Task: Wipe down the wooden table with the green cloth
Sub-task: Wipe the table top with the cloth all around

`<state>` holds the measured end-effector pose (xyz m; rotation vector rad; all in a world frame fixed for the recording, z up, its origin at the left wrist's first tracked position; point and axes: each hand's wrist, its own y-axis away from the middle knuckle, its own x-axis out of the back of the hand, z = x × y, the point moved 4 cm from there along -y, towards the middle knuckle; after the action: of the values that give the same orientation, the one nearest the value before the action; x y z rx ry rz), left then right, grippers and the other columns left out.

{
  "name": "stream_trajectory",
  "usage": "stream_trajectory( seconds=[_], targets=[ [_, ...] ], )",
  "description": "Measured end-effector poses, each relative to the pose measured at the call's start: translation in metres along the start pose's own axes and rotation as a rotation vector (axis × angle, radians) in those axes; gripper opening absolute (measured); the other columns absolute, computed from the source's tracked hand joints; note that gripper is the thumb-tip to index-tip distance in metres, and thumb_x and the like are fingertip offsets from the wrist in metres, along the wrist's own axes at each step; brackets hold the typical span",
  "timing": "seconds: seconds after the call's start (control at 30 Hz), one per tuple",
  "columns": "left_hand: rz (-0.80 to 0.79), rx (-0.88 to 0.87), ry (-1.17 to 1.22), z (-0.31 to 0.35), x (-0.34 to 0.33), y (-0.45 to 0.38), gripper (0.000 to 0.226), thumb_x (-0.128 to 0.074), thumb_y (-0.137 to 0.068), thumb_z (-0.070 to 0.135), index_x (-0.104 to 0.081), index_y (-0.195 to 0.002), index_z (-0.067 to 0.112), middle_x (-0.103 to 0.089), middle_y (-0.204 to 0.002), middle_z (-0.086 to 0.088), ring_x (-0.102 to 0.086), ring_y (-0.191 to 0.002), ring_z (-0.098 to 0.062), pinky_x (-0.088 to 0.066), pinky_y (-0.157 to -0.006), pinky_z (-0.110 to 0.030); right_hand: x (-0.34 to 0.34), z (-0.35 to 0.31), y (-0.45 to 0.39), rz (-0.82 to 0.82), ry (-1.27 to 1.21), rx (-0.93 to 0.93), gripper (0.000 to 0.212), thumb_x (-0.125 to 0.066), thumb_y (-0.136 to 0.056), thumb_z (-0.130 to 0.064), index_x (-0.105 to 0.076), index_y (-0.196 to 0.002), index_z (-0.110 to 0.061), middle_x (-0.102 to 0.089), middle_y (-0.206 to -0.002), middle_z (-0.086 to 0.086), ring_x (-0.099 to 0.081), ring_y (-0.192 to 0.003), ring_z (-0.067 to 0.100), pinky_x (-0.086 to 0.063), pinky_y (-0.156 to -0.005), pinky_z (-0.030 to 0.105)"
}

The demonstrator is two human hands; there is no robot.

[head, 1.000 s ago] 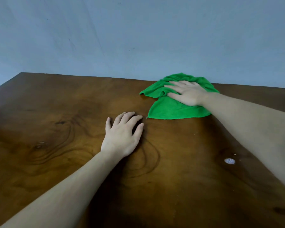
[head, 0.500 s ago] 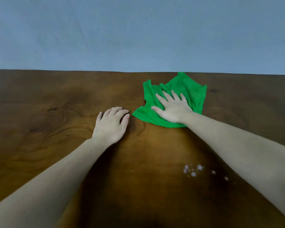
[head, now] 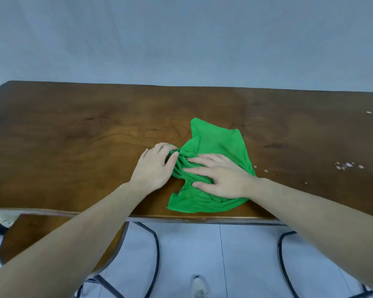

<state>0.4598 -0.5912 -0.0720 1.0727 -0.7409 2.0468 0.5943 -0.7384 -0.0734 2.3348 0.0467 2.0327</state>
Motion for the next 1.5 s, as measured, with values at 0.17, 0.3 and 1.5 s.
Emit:
stream_trajectory(
  seconds=[0.17, 0.3, 1.5],
  targets=[
    [-0.018, -0.011, 0.001, 0.009, -0.001, 0.029, 0.04, -0.032, -0.104, 0.043, -0.055, -0.132, 0.026, -0.048, -0.142, 0.005, -0.041, -0.133, -0.017, -0.023, -0.116, -0.044, -0.007, -0.009, 0.023, -0.043, 0.02, -0.265, 0.077, -0.004, -0.082, -0.087, -0.003, -0.152, -0.057, 0.005, -0.168, -0.009, 0.011, -0.154, 0.023, 0.006, -0.123, 0.049],
    [-0.012, -0.025, 0.019, 0.015, -0.001, 0.043, 0.039, -0.033, -0.103, 0.043, -0.055, -0.132, 0.027, -0.045, -0.144, 0.006, -0.042, -0.132, -0.017, -0.025, -0.116, -0.044, -0.015, -0.043, 0.044, -0.03, 0.071, -0.22, 0.078, -0.004, -0.085, -0.084, 0.0, -0.155, -0.05, 0.002, -0.168, -0.007, 0.009, -0.154, 0.029, 0.005, -0.122, 0.054],
    [-0.093, 0.109, -0.198, 0.093, -0.079, -0.125, 0.05, -0.028, -0.1, 0.054, -0.04, -0.146, 0.039, -0.032, -0.157, 0.011, -0.018, -0.148, -0.015, -0.006, -0.119, -0.055, 0.03, 0.222, -0.042, -0.083, 0.111, -0.114, 0.065, -0.004, -0.091, -0.071, -0.002, -0.154, -0.054, 0.003, -0.166, -0.017, 0.005, -0.153, 0.014, 0.004, -0.124, 0.044]
  ],
)
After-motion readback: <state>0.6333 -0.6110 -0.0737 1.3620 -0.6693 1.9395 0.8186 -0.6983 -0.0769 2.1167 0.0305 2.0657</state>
